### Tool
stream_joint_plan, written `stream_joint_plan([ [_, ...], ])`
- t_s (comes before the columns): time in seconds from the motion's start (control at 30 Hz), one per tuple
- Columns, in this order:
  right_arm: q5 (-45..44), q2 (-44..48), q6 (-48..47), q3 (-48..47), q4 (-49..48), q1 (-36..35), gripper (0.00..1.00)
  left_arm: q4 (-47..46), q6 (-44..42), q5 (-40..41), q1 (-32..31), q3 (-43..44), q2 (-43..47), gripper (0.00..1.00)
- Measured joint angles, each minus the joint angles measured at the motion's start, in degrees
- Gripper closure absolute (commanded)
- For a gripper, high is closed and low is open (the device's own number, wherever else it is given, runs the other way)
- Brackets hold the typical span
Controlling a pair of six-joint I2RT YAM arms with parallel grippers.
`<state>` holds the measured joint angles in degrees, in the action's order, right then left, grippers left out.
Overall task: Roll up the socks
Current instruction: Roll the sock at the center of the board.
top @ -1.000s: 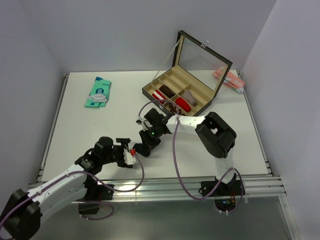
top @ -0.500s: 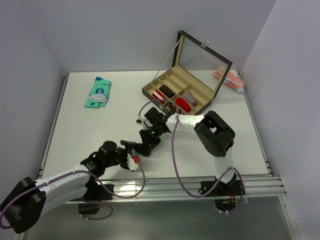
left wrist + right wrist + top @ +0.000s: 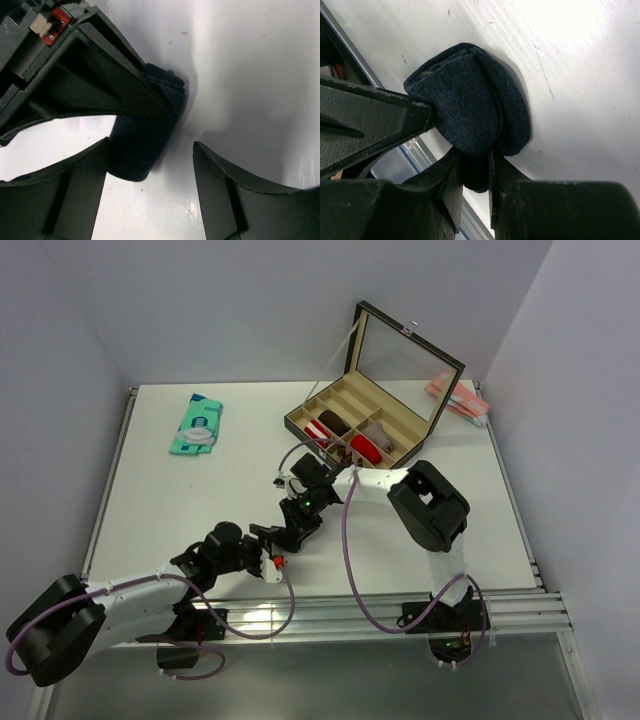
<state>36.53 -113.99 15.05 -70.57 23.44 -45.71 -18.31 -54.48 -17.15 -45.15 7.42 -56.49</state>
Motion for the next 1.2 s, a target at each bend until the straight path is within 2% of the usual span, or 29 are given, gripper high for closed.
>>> stream_joint_plan([
  [0.3,0.3,0.1,-0.6,0.3,-0.3,0.1,1.0,0.5,0.6,-0.2,-0.4,6.5,-7.5,0.34],
  [0.4,0.5,0.5,-0.8,0.9,-0.5,0.4,1.0,4.0,0.8,-1.0,-0.4,9.3,-9.2,0.37],
  [0.63,1.2,1.1,-1.3,2.1,-0.9,1.0,1.0,11.1,-0.3,-2.3,-0.4,13.2,-12.0,0.38],
  [0.87,1.7,1.3,-1.5,2.6,-1.1,1.4,1.0,13.4,-1.4,-2.5,-0.4,16.4,-16.3,0.4],
  [1.1,2.1,2.7,-1.1,4.9,-2.3,2.2,1.0,15.8,-1.9,-3.3,-0.5,19.4,-19.0,0.51],
  [1.2,2.0,4.0,-0.6,6.8,-3.6,2.5,1.0,16.7,-2.4,-4.3,-0.5,20.3,-19.9,0.53],
])
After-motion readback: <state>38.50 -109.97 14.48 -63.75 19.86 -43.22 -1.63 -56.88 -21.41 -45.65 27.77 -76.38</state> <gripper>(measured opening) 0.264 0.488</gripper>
